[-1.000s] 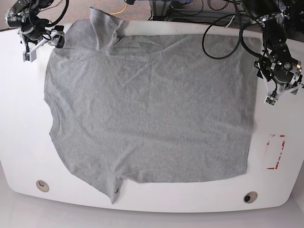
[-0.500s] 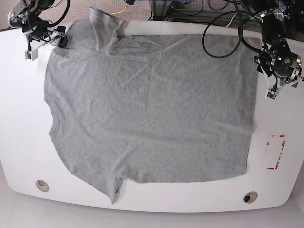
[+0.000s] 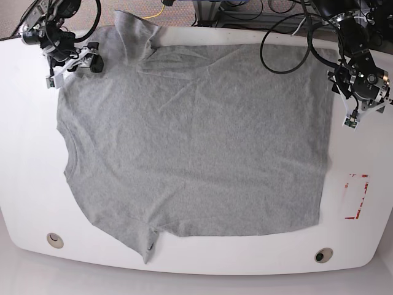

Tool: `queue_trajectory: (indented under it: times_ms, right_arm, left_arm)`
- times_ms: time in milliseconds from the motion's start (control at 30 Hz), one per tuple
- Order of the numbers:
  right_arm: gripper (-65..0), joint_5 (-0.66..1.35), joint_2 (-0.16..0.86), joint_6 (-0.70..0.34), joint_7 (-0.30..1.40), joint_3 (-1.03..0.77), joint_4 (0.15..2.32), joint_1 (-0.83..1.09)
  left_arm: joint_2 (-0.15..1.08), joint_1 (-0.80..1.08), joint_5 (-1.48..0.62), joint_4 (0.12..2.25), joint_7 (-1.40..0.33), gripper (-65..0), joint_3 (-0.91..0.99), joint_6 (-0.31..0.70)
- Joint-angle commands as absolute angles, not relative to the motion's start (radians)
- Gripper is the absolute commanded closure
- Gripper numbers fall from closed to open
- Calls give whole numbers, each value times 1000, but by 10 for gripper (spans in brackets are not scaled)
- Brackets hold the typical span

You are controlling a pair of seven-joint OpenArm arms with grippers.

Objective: Layout the t-shirt on the table in an organized manner, then fold the t-shirt properly
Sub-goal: 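Grasp the shoulder corners of the shirt with both grippers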

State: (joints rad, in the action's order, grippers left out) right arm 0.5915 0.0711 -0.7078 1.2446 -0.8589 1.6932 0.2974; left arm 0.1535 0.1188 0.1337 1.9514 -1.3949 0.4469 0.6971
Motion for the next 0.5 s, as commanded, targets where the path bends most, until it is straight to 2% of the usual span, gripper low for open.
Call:
queue_trajectory:
  times_ms: [0, 267, 367, 467]
  right_arm:
    - [-498, 555, 64, -698, 1322, -849, 1682, 314]
    - [-488, 555, 64, -698, 1322, -811, 1682, 329]
    - [-415, 555, 65, -698, 1322, -811, 1682, 329]
    - [-282, 555, 68, -698, 1320, -811, 1682, 329]
  left_arm:
    - [165, 110, 142, 1971, -1396, -383, 450, 698]
    - [168, 110, 142, 1971, -1396, -383, 450, 698]
    - [171, 110, 142, 1971, -1392, -383, 455, 698]
    - [171, 111, 142, 1971, -1386, -383, 493, 698]
